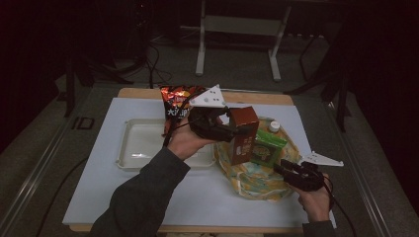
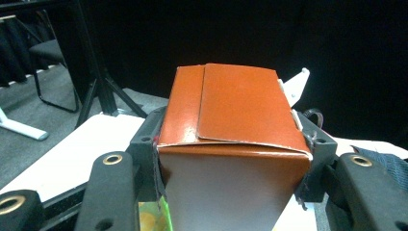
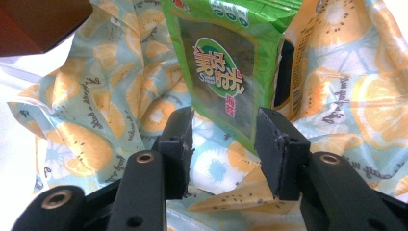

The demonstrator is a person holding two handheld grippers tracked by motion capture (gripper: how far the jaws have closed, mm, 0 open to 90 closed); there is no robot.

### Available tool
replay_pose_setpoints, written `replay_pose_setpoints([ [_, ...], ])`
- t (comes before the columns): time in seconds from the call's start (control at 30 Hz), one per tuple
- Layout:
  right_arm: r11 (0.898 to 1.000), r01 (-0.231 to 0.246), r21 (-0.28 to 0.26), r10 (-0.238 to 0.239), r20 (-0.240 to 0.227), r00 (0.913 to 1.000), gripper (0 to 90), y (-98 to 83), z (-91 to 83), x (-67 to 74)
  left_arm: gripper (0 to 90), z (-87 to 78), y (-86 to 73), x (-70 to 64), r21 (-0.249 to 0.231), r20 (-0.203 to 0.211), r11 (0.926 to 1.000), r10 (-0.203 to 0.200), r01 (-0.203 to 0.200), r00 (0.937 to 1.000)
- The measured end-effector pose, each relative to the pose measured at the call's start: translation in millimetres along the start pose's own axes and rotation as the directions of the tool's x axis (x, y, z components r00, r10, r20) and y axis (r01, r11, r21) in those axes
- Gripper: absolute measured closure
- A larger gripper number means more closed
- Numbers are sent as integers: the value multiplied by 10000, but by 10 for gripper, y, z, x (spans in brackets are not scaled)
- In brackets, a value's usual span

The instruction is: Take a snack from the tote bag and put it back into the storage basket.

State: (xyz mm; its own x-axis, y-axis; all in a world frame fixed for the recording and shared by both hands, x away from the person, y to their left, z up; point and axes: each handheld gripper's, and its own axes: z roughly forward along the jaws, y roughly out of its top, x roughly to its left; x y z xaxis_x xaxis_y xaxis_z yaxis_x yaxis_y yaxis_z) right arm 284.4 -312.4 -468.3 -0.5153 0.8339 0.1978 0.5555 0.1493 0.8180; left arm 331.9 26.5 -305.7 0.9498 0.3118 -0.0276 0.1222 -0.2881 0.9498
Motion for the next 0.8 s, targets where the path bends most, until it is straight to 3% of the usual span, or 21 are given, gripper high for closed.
replay_pose_setpoints([
  [0.8,10000,41,44,-41,7,10000,578,-4,2,3,421,-257,-97,95,243,-491,9995,193,-181,9986],
])
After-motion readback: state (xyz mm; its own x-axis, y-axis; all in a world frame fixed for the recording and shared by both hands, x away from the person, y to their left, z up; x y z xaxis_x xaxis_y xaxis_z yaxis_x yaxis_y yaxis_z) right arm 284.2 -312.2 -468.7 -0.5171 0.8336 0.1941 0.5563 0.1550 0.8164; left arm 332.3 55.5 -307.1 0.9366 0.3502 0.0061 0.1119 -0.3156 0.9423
